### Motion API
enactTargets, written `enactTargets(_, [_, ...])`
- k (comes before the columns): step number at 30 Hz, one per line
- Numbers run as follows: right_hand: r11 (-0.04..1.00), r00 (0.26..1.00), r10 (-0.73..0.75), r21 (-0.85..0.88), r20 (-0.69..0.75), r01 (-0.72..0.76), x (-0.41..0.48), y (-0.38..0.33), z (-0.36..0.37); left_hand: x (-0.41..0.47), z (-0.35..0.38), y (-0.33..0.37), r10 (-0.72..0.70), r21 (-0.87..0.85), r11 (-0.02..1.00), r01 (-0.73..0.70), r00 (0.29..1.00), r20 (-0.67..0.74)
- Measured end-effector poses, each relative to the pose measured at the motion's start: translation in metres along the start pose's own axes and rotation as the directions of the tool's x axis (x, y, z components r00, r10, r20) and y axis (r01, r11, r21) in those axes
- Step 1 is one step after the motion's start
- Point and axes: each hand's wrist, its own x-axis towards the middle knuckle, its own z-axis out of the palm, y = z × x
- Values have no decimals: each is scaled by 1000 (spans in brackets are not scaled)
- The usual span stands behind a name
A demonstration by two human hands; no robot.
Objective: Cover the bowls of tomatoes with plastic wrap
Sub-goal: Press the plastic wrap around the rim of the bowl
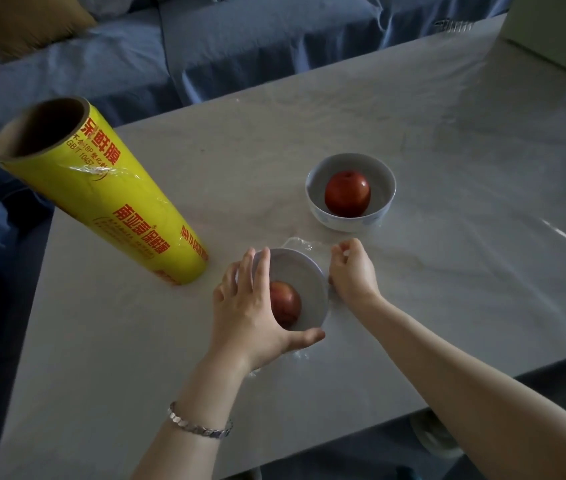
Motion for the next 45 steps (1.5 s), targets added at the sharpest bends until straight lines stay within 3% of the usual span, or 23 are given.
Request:
enactTargets(2, [997, 986, 82, -12, 146, -81, 2, 0, -9, -2, 1, 3, -41, 3, 999, 41, 999, -15])
enactTargets(3, [987, 955, 123, 67, 270, -146, 2, 0, -17, -2, 1, 6, -79, -8, 997, 79, 996, -31])
enactTargets(5, [924, 844, 156, 226, 514, -308, -3, 1, -31, -5, 4, 14, -170, -39, 985, 168, 984, -55])
enactTargets(7, [940, 794, 97, 207, 601, -272, -13, 7, -36, -8, 6, 23, -265, -86, 962, 258, 960, -85])
enactTargets(10, [978, 818, 31, 152, 574, -144, -25, 10, -30, -16, 6, 30, -372, -129, 923, 363, 926, -57])
enactTargets(13, [991, 849, -1, 116, 529, -72, -30, 3, -23, -29, 1, 20, -327, -93, 939, 331, 943, 52])
enactTargets(22, [990, 876, 20, 111, 482, -84, -25, -8, -15, -20, -23, -19, 3, -197, 980, 19, 994, 111])
enactTargets(25, [980, 856, 44, 146, 514, -137, -23, -9, -19, -10, -19, -18, 23, -171, 985, 3, 989, 149])
enactTargets(31, [989, 835, 82, 59, 543, -135, -21, -15, -19, -14, -14, -19, 36, -156, 987, -23, 996, 86])
enactTargets(35, [996, 895, 52, 48, 442, -81, -23, -21, -17, -14, -12, -20, 55, -100, 994, -48, 996, 66])
enactTargets(38, [988, 912, 42, 118, 408, -98, -26, -23, -17, -15, -12, -20, 56, -35, 998, -54, 997, 56])
enactTargets(42, [980, 909, 144, 69, 391, -185, -31, -31, -12, -14, -9, -21, 56, -5, 998, -56, 998, 38])
enactTargets(45, [910, 776, 349, 6, 525, -414, -29, -43, -19, -14, -9, -23, 56, -5, 998, -56, 998, 40])
